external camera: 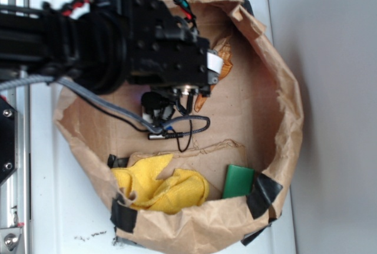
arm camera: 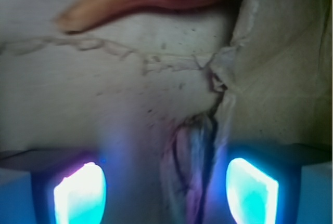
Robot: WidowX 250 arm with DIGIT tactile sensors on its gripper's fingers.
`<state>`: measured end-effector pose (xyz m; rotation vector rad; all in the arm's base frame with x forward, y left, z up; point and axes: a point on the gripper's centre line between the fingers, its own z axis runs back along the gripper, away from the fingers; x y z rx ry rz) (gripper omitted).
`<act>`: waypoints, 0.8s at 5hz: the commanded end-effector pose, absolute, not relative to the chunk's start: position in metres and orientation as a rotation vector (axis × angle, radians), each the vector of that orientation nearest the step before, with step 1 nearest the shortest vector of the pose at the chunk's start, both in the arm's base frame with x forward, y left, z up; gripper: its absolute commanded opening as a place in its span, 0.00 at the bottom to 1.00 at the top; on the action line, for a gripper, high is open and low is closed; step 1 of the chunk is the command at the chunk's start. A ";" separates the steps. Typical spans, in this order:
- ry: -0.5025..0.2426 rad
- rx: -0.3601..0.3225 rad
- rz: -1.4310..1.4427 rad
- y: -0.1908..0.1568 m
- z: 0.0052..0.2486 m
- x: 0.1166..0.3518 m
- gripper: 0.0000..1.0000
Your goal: Grab the wood chip.
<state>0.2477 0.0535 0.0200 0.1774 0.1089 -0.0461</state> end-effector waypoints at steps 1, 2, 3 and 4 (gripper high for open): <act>0.083 0.136 -0.051 0.061 0.029 0.259 1.00; 0.089 0.071 -0.082 0.074 0.038 0.255 1.00; 0.096 -0.002 -0.113 0.084 0.052 0.246 1.00; 0.085 -0.027 -0.116 0.088 0.058 0.242 1.00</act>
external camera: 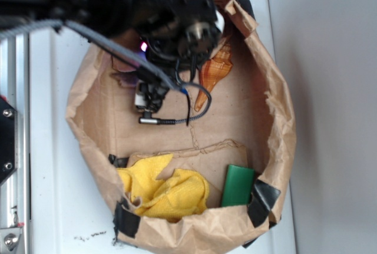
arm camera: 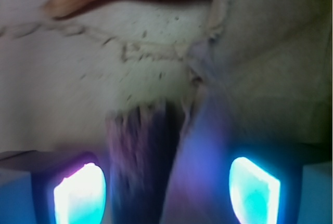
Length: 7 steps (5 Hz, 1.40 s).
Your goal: Grab the wood chip.
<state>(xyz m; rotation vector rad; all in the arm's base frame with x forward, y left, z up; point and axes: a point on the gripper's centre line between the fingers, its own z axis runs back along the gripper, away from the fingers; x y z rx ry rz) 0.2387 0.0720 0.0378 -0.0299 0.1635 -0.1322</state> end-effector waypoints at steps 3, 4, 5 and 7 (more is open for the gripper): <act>0.106 -0.010 -0.129 0.075 0.048 0.243 1.00; 0.102 -0.053 -0.148 0.072 0.061 0.239 1.00; 0.095 -0.085 -0.163 0.066 0.074 0.237 1.00; 0.091 -0.086 -0.148 0.056 0.075 0.247 1.00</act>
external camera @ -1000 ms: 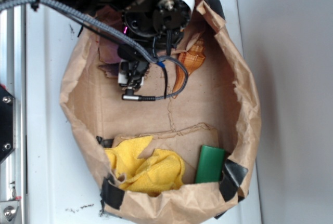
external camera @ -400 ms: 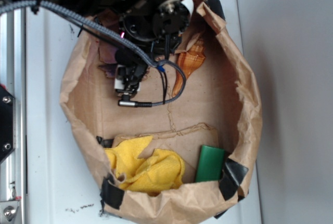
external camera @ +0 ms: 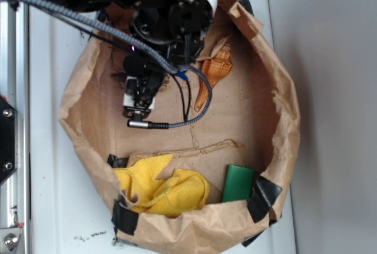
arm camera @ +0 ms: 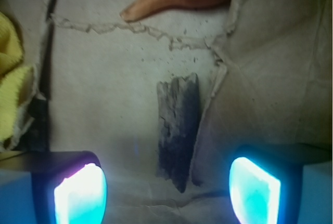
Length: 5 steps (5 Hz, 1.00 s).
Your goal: Grab the wood chip.
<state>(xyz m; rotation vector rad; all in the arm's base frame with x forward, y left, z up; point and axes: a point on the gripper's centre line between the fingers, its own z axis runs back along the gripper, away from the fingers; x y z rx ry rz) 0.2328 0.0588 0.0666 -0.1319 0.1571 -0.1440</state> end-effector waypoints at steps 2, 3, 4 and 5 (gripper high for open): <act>0.093 -0.059 -0.127 0.063 0.062 0.256 1.00; 0.093 -0.020 -0.124 0.064 0.048 0.259 1.00; 0.097 0.010 -0.122 0.066 0.040 0.260 1.00; 0.088 0.035 -0.121 0.071 0.031 0.260 1.00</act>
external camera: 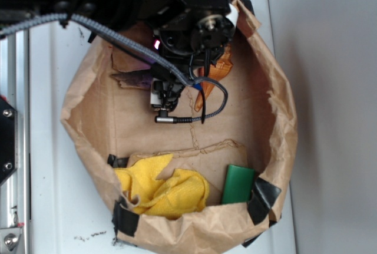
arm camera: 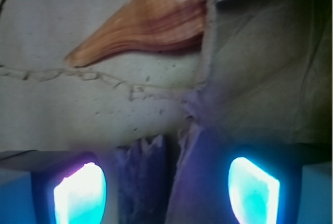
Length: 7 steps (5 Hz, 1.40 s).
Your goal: Grab the wood chip.
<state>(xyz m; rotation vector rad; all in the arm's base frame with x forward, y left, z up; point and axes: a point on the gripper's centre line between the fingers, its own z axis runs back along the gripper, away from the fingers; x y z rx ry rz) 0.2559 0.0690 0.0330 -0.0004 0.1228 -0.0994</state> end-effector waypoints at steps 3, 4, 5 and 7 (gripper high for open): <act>0.147 0.067 -0.156 0.064 0.013 0.245 1.00; 0.159 0.077 -0.145 0.062 0.011 0.247 1.00; 0.164 0.082 -0.115 0.063 0.012 0.248 0.00; 0.155 0.089 -0.090 0.065 0.016 0.250 0.00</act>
